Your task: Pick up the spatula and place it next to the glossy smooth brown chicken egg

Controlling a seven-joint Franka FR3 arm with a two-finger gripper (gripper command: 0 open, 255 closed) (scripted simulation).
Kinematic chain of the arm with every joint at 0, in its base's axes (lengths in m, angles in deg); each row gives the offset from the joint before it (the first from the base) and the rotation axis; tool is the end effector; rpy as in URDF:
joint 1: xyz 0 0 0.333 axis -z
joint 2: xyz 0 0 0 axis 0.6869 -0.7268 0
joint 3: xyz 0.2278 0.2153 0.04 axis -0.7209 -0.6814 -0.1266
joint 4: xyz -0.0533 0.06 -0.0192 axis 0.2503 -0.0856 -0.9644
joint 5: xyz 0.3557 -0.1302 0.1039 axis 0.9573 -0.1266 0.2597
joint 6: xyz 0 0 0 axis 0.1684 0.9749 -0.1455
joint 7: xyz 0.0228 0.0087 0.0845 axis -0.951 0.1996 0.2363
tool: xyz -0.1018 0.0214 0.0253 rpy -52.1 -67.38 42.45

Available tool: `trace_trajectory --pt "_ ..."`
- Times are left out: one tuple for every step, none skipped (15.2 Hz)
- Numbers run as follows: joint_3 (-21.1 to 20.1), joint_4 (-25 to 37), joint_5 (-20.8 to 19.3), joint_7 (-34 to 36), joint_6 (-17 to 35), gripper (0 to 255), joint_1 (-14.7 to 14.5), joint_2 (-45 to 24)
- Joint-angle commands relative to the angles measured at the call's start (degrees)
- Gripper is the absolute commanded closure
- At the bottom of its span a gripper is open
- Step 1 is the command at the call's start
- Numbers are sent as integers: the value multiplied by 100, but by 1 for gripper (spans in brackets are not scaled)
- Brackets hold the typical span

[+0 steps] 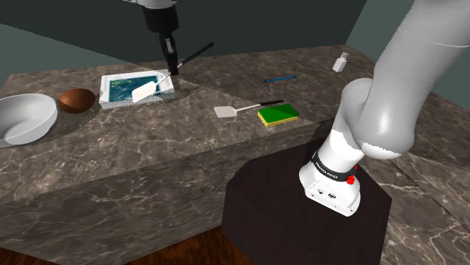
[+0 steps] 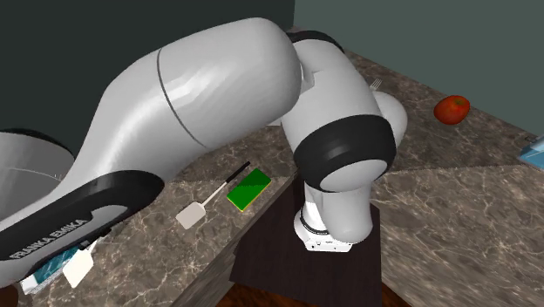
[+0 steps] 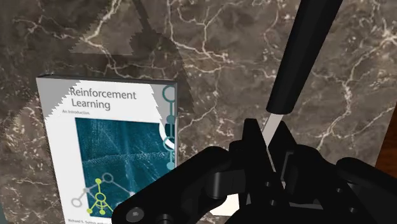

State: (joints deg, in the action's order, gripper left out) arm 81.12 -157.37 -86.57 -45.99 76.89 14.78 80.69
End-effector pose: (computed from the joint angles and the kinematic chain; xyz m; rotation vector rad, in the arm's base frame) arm 0.5183 0.2272 0.4878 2.6758 1.5768 -0.0884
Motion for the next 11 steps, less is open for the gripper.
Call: trace_trajectory --pt "-82 468 37 160 -78 255 -86 -398" --pt "-118 713 50 231 -139 255 -126 -584" --pt "-152 969 61 301 -206 255 -165 -776" --pt "-184 1238 69 370 -280 255 -205 -973" --pt "-213 1519 77 437 -361 255 -246 -1176" --pt "-241 1816 82 503 -450 255 -286 -1386" --pt "-267 2129 87 567 -548 255 -327 -1604" --pt "-291 2463 91 629 -657 255 -367 -1831" --pt "-313 2819 93 690 -776 255 -408 -2070" --pt "-327 3079 94 731 -866 255 -436 -2241" --pt "-326 2998 94 733 -788 255 -437 -2238"
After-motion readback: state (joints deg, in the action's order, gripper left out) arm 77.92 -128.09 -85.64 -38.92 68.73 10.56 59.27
